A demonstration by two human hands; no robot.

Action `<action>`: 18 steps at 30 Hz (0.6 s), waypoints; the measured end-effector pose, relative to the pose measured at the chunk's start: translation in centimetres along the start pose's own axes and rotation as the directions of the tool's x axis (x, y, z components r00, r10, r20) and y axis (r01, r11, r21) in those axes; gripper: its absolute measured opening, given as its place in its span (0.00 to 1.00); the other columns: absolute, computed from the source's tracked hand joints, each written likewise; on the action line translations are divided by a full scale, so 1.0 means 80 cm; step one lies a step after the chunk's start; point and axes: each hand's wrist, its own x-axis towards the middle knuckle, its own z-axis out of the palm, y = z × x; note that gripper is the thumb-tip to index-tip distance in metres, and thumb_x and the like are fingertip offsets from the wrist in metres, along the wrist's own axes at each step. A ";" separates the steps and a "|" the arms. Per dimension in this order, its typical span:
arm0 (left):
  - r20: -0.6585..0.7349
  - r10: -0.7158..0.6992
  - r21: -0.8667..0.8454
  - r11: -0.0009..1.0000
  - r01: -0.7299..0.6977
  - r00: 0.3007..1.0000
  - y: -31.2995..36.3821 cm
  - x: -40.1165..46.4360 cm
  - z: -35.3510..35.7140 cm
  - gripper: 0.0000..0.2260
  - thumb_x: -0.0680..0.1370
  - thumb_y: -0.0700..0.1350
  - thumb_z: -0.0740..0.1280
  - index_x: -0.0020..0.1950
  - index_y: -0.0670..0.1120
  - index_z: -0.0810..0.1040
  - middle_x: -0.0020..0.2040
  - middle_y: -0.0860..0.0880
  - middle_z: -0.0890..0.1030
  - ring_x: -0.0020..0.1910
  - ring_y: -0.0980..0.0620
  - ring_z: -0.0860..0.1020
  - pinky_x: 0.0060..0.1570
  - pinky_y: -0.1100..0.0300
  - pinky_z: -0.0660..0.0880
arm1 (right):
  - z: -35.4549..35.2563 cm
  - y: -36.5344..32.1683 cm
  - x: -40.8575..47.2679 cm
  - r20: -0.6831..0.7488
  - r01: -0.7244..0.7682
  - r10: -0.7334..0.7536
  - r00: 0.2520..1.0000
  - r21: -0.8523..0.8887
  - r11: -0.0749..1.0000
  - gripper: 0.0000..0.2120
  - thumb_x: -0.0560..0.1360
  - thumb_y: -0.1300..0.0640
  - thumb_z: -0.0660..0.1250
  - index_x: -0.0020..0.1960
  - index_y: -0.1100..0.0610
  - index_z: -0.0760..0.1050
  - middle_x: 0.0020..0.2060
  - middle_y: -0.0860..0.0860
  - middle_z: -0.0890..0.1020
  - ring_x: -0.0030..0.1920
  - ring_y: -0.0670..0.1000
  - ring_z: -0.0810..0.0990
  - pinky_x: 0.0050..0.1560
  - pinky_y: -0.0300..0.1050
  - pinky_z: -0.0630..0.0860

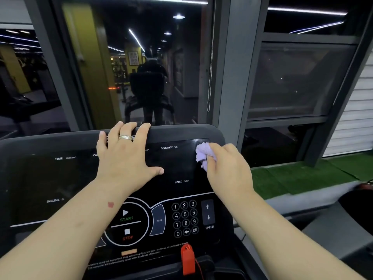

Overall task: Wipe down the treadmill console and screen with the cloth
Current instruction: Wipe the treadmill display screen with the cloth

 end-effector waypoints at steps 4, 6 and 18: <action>0.003 0.000 -0.003 1.000 0.000 1.000 -0.001 -0.001 -0.001 0.53 0.60 0.72 0.76 0.79 0.57 0.57 0.78 0.49 0.62 0.80 0.43 0.54 0.77 0.36 0.49 | 0.007 0.003 -0.022 0.030 -0.046 0.045 0.999 0.025 0.999 0.10 0.77 0.61 0.63 0.49 0.46 0.75 0.40 0.47 0.71 0.37 0.54 0.73 0.32 0.46 0.69; 0.004 0.000 0.001 1.000 0.000 1.000 0.000 0.000 -0.001 0.54 0.60 0.72 0.76 0.79 0.57 0.57 0.77 0.48 0.63 0.80 0.42 0.54 0.77 0.35 0.50 | 0.010 0.006 -0.043 0.081 -0.046 0.045 0.996 0.004 0.999 0.11 0.77 0.60 0.62 0.52 0.46 0.77 0.40 0.46 0.74 0.39 0.52 0.74 0.34 0.46 0.72; 0.002 -0.004 0.008 1.000 0.004 1.000 0.002 0.000 -0.003 0.54 0.60 0.72 0.76 0.79 0.56 0.57 0.78 0.48 0.63 0.80 0.42 0.54 0.77 0.35 0.51 | -0.007 -0.003 -0.036 0.099 -0.104 0.094 0.991 0.102 0.989 0.17 0.74 0.64 0.64 0.37 0.42 0.72 0.36 0.46 0.73 0.35 0.53 0.74 0.30 0.43 0.66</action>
